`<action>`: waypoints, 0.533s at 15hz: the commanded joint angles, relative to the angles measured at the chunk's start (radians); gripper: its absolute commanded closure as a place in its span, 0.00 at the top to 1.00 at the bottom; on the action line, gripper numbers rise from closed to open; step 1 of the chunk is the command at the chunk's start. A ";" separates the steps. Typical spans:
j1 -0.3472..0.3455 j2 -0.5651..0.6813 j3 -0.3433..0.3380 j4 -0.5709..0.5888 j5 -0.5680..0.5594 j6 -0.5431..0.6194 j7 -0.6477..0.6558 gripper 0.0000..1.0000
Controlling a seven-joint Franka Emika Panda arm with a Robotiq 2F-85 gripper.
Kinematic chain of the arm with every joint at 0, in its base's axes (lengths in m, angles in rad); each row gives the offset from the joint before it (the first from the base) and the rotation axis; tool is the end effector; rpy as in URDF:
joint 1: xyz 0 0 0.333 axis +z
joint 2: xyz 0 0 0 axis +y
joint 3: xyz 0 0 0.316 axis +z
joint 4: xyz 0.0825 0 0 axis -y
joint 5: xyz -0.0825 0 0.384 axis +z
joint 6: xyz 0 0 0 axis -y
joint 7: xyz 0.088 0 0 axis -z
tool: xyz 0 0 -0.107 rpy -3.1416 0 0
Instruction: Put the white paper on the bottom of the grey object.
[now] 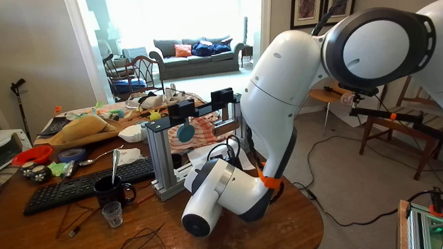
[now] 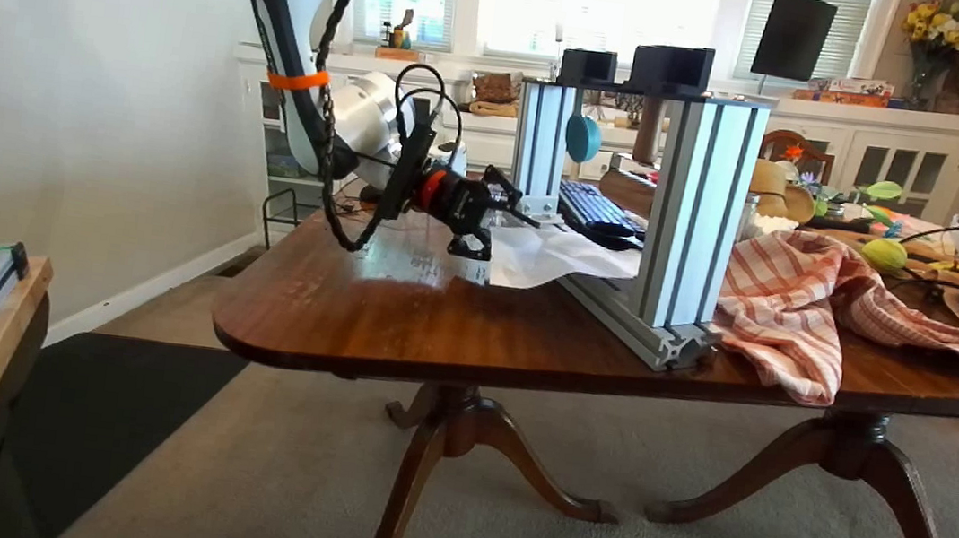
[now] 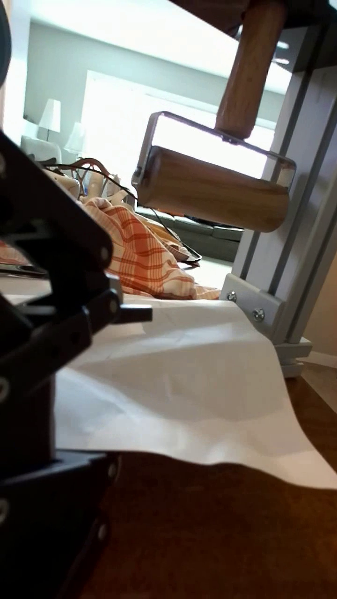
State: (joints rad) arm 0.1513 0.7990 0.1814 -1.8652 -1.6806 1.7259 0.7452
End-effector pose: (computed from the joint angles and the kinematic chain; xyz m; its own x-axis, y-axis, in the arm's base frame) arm 0.5863 0.1034 0.0988 0.8256 0.4739 -0.3063 0.3700 -0.0448 0.9279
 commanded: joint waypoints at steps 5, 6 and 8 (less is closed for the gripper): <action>0.035 -0.114 0.053 -0.106 0.020 0.044 0.001 1.00; 0.040 -0.139 0.063 -0.127 0.027 0.042 -0.005 1.00; 0.042 -0.202 0.083 -0.179 0.036 0.054 -0.015 1.00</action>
State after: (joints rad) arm 0.1871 0.7053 0.2488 -1.9418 -1.6730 1.7396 0.7451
